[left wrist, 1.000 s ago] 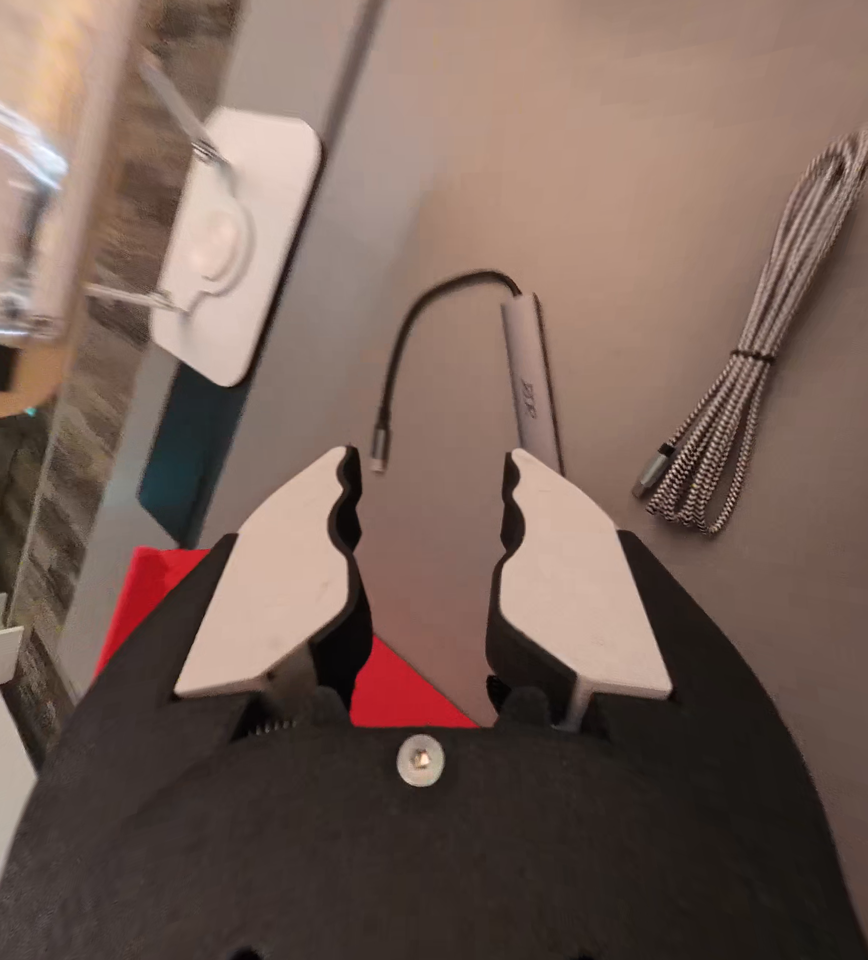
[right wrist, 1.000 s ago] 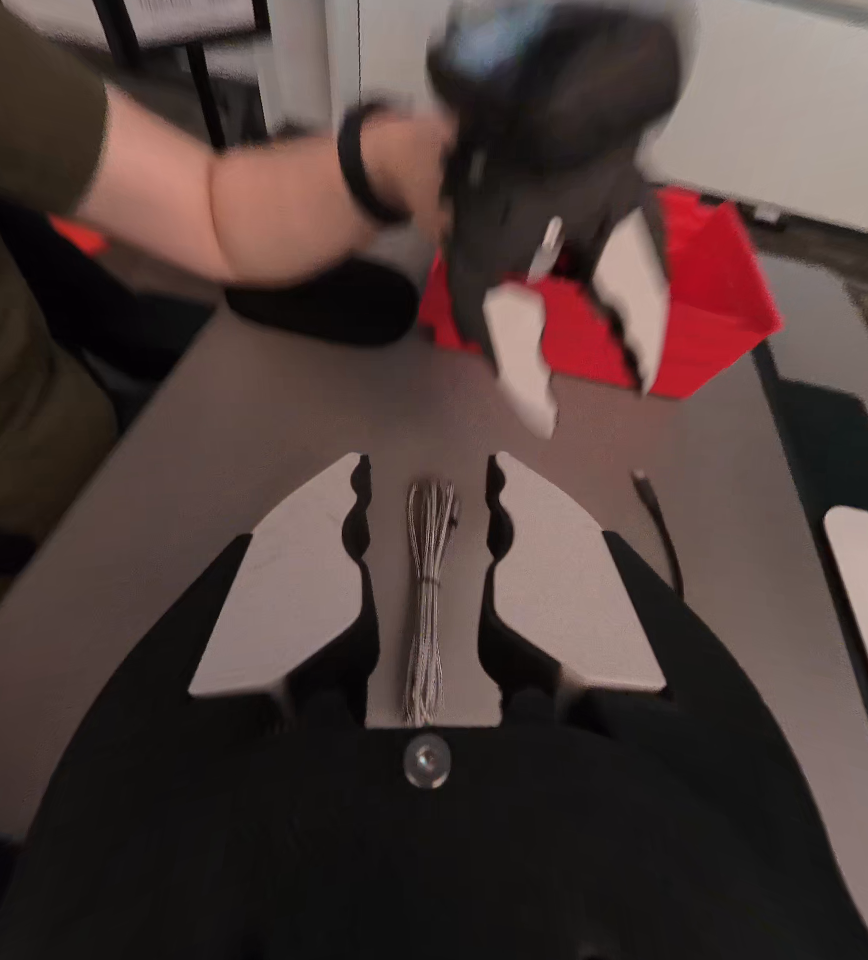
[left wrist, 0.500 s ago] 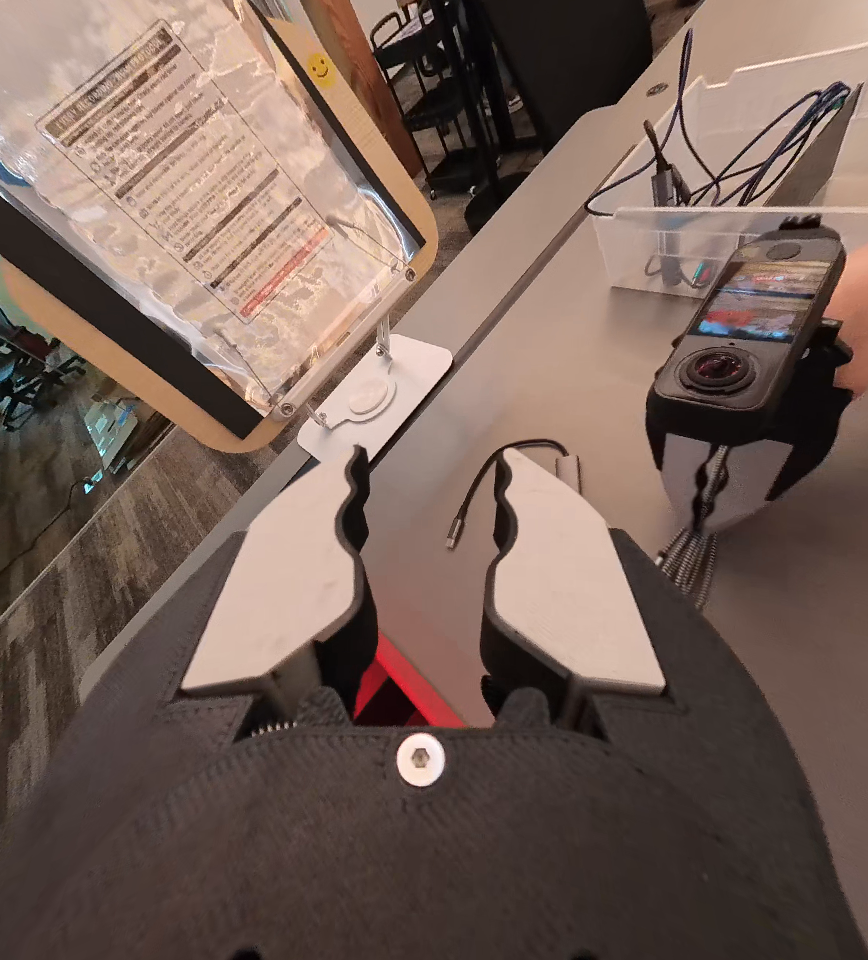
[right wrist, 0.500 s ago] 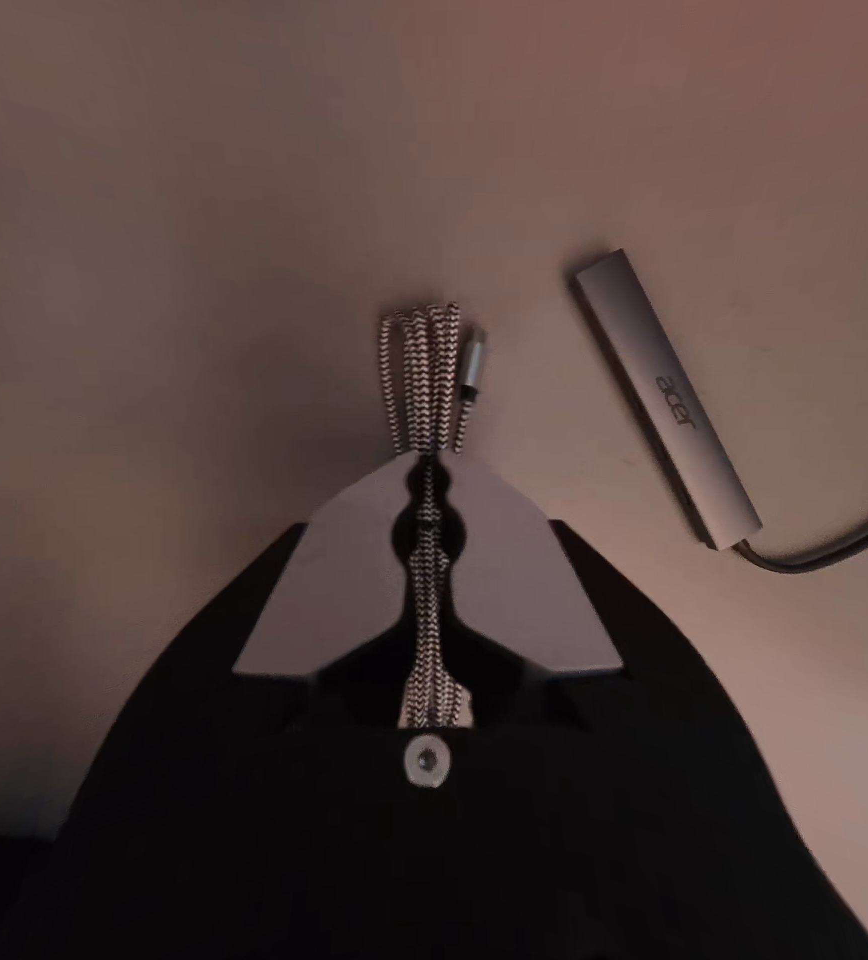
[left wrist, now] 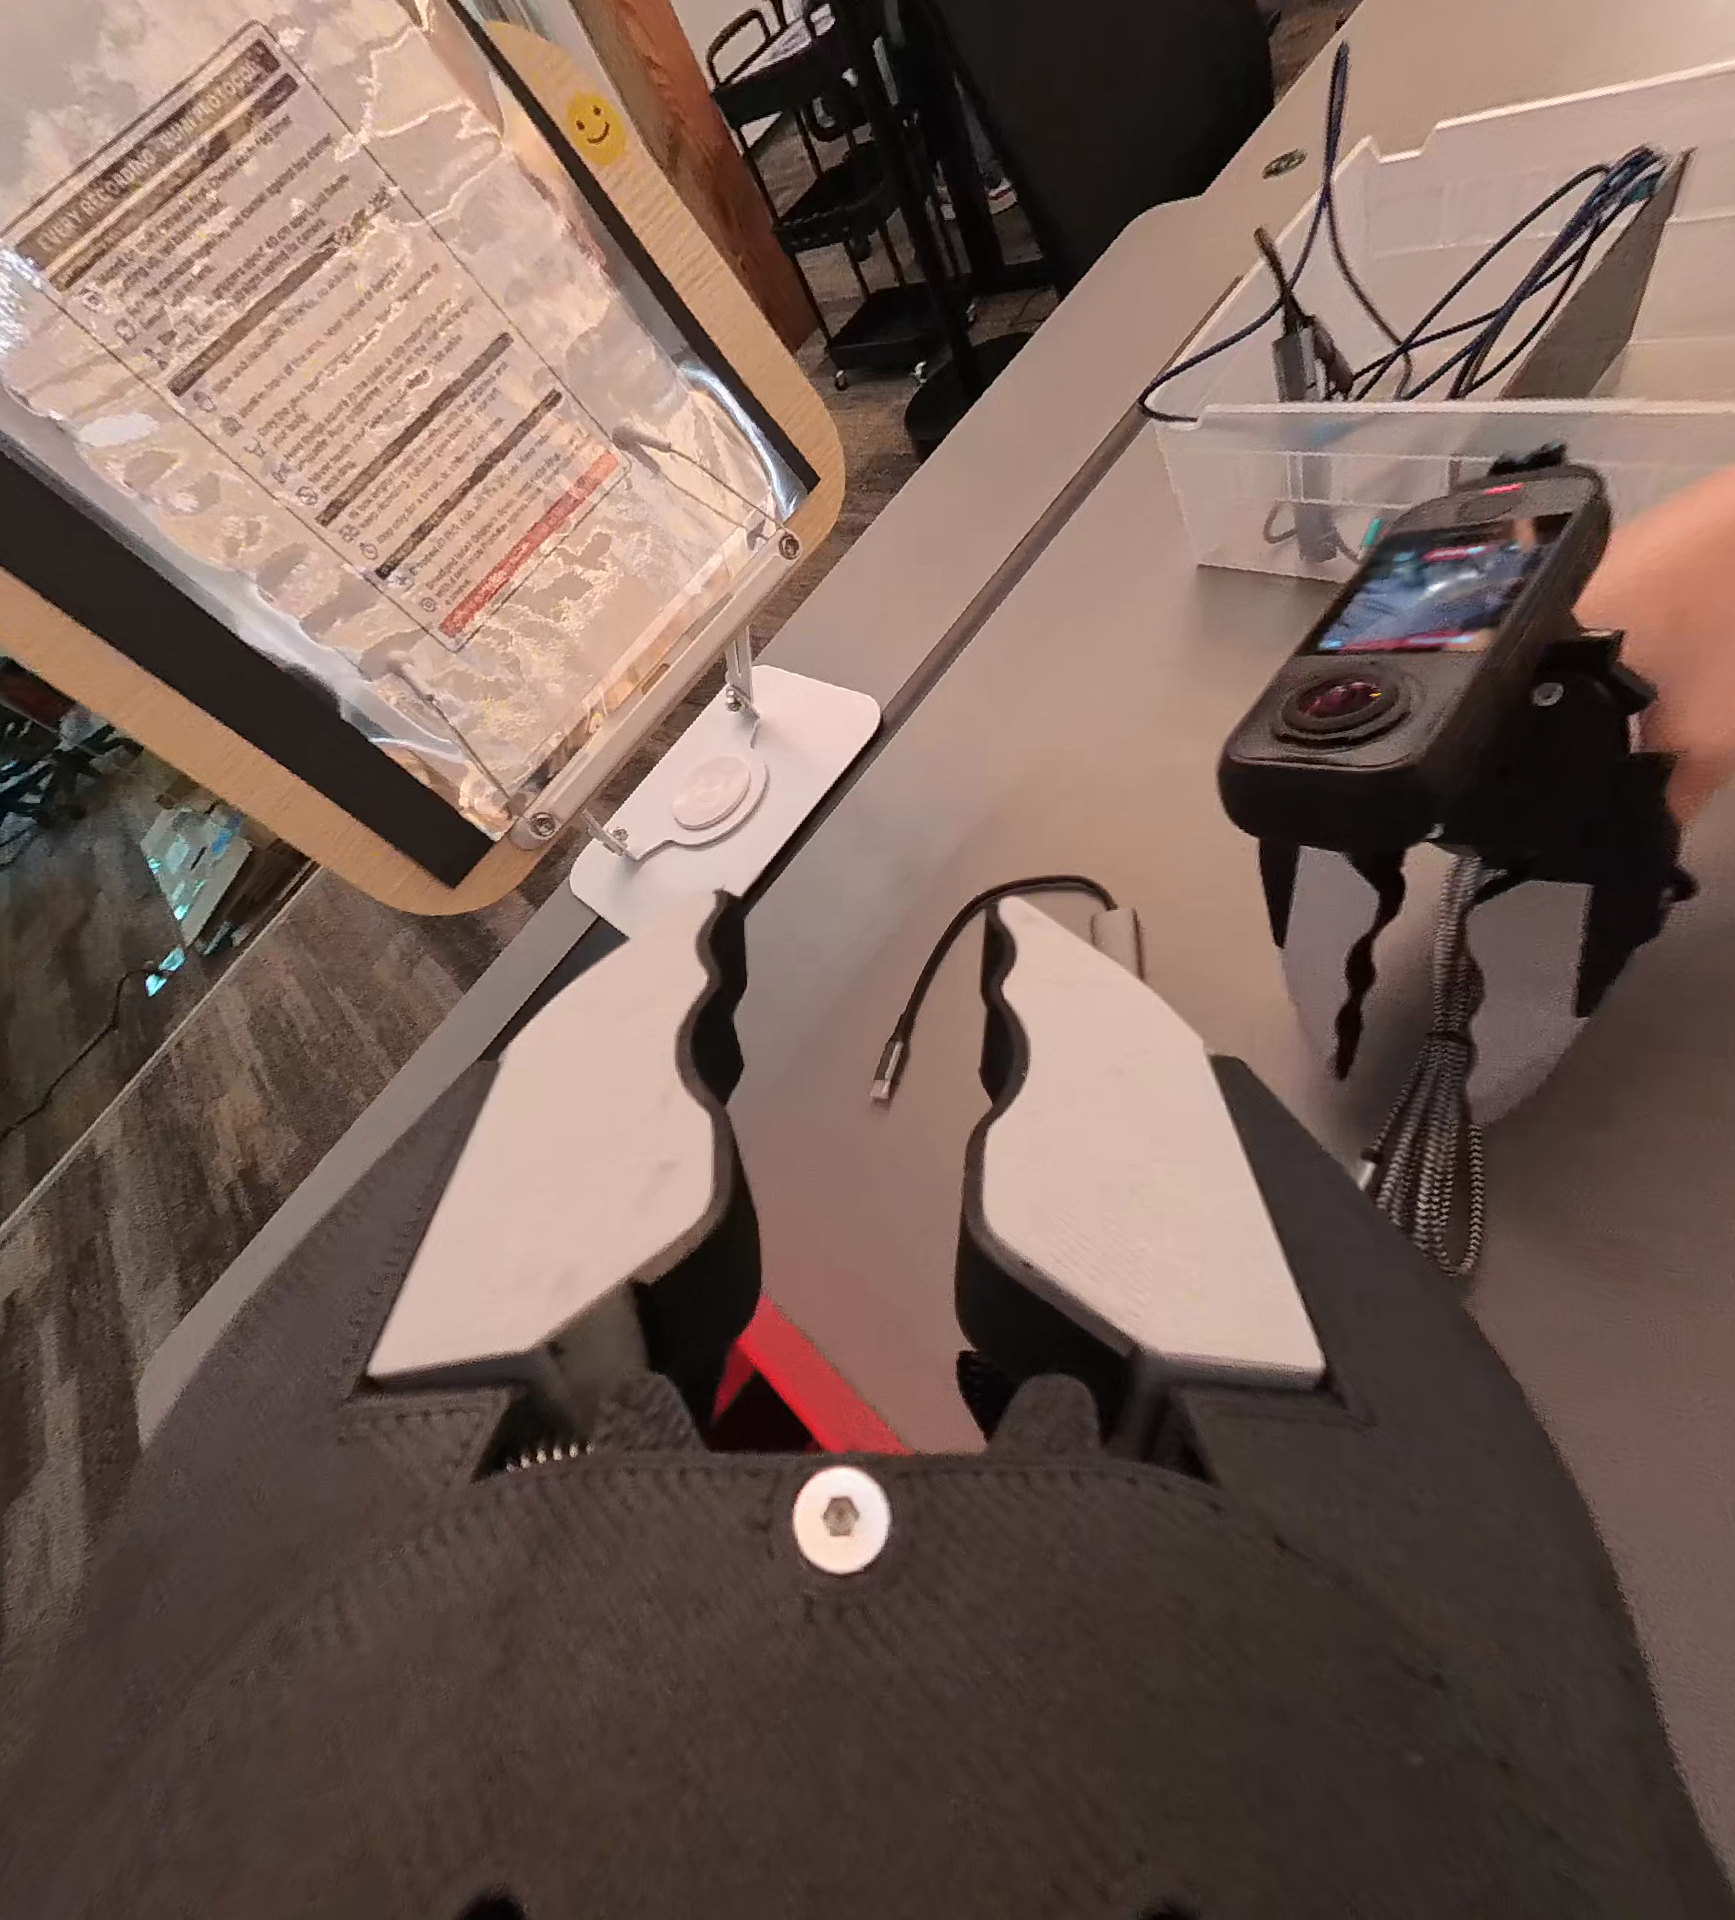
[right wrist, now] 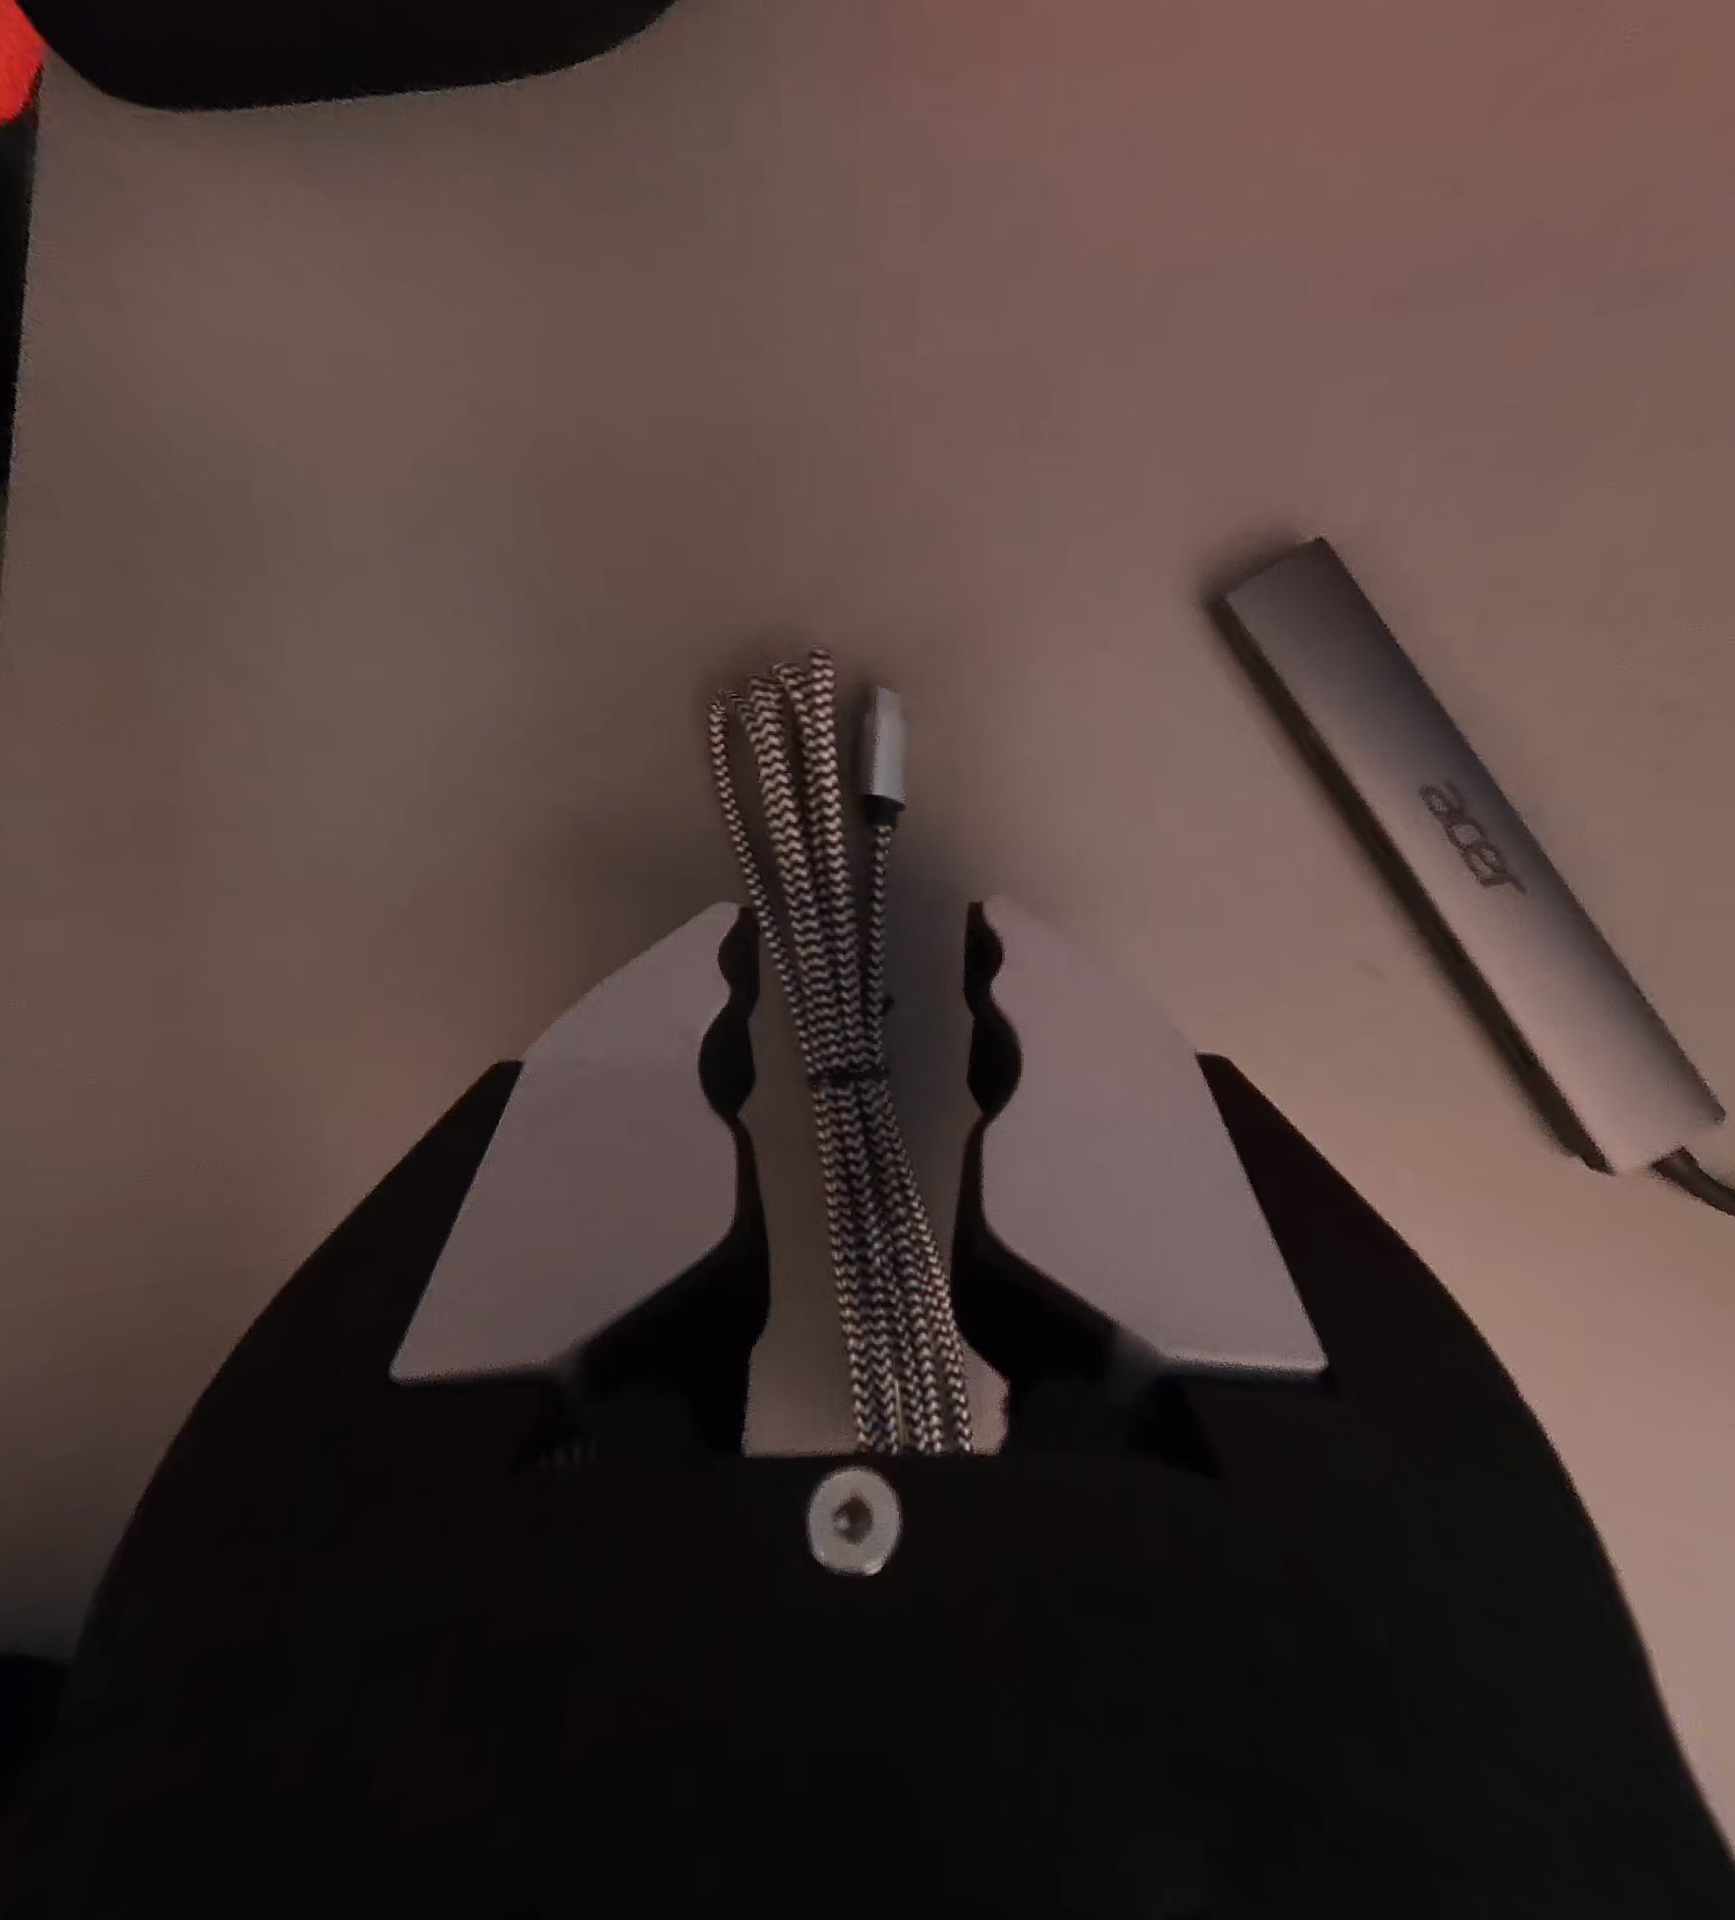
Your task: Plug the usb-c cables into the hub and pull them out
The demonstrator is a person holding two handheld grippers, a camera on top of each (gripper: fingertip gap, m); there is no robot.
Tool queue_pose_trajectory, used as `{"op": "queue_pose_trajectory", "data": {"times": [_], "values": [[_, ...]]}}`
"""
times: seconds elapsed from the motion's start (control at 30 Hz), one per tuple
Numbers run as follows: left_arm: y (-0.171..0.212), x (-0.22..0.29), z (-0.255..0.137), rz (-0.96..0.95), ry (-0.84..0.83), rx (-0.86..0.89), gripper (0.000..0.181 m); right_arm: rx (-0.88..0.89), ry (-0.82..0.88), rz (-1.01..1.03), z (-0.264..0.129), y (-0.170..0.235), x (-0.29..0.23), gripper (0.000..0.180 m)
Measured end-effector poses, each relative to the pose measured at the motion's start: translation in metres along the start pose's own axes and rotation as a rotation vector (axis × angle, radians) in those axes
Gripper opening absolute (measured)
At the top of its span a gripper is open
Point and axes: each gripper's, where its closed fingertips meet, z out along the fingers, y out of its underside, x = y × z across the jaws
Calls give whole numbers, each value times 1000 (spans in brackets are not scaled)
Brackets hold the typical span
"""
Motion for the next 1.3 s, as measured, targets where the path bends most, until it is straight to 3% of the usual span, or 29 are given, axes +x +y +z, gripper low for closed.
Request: {"op": "queue_pose_trajectory", "data": {"times": [0.07, 0.13, 0.2, 0.37, 0.53, 0.7, 0.83, 0.93, 1.07, 1.23, 1.3], "values": [[2, -1, 1, 1, -7, -7, 44, -30, 0, -52, 6, 3, -3, 38], [1, -3, 1, -9, -6, -1, 43, -105, 10, -133, 14, 12, -5, 15], [1, -7, -1, -21, -14, 8, 42, -122, 49, -188, 8, 7, -3, 14], [-1, -24, -12, -137, -58, 37, 26, -10, 429, -471, -49, -47, 6, 14], [-16, 7, -26, -229, 251, 133, 43, 74, 823, -738, -110, -103, -20, 14], [-41, 59, -59, 30, 466, 307, 40, 172, 927, -807, -140, -125, -48, 14], [-32, 85, -62, 107, 547, 234, 31, 163, 979, -814, -150, -126, -53, 14], [-41, 81, -57, -54, 566, 226, 27, 144, 1037, -837, -154, -128, -53, 14], [-51, 82, -61, -363, 737, 197, 36, 52, 1194, -881, -162, -130, -45, 14], [-37, 84, -42, -438, 710, 87, 40, -10, 1309, -919, -167, -131, -36, 14], [-29, 88, -35, -431, 711, 34, 28, -39, 1318, -929, -164, -129, -32, 14]]}}
